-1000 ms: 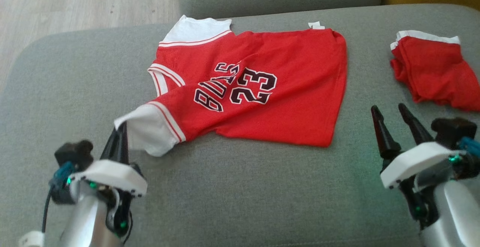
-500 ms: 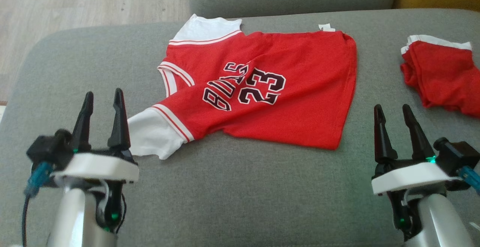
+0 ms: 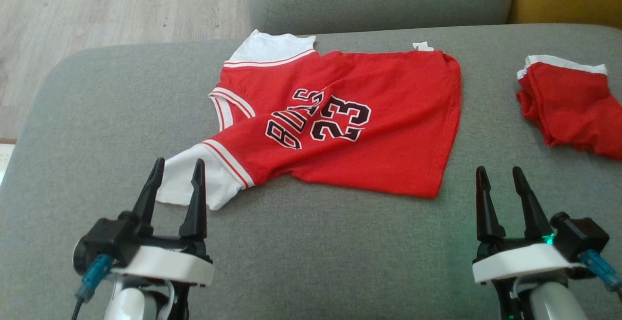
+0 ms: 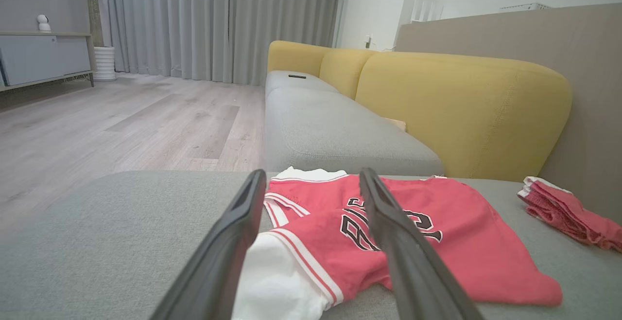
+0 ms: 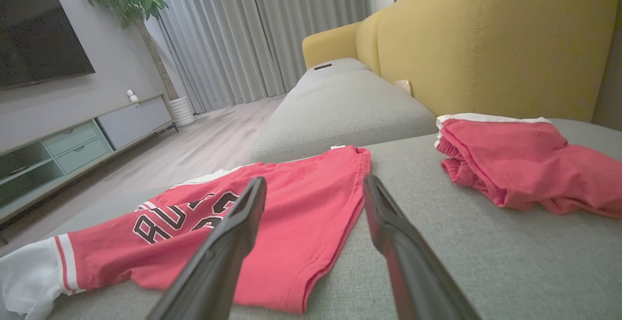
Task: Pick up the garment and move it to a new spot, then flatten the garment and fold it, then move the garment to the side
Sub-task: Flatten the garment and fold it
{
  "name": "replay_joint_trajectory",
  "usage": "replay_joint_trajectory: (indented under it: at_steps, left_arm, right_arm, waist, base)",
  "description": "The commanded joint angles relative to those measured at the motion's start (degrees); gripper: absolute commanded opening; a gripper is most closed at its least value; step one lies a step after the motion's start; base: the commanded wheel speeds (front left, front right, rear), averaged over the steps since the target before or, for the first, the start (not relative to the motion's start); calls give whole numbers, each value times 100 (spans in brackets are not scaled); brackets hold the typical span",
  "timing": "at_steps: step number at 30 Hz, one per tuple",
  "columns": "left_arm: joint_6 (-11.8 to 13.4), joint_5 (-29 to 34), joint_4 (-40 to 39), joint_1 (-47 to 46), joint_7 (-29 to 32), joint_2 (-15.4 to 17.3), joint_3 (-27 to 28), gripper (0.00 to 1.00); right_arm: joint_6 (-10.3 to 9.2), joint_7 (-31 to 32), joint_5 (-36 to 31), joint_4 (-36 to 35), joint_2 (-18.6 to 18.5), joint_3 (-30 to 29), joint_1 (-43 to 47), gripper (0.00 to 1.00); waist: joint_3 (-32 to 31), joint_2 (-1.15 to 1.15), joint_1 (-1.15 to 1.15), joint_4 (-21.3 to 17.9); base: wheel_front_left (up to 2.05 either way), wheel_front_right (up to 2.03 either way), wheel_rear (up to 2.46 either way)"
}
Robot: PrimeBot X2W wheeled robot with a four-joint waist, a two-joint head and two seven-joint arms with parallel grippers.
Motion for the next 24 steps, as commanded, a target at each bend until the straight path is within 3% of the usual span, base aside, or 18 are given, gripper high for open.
replay_joint_trajectory:
  at_steps: [1, 4, 16, 24]
  left_arm:
    - [67, -78, -232, -209, -33, 32, 132, 100]
    - [57, -79, -216, -240, -33, 32, 84, 100]
    - [-5, -121, -58, -479, -33, 32, -70, 100]
    - [-24, -147, -29, -658, -34, 32, -120, 100]
  right_arm:
    - [-5, -64, 24, -93, -22, 139, -160, 100]
    - [-5, -13, 84, 169, -18, 187, -197, 100]
    - [-5, 1201, 1109, 1776, -15, 503, -1203, 100]
    - [-5, 1644, 1640, 2471, -228, 997, -1800, 100]
  waist:
    - [-7, 0, 0, 15]
    - [-1, 0, 0, 57]
    - [416, 0, 0, 372]
    - [649, 0, 0, 536]
  base:
    - [0, 0, 0]
    - [0, 0, 0]
    - [0, 0, 0]
    - [0, 0, 0]
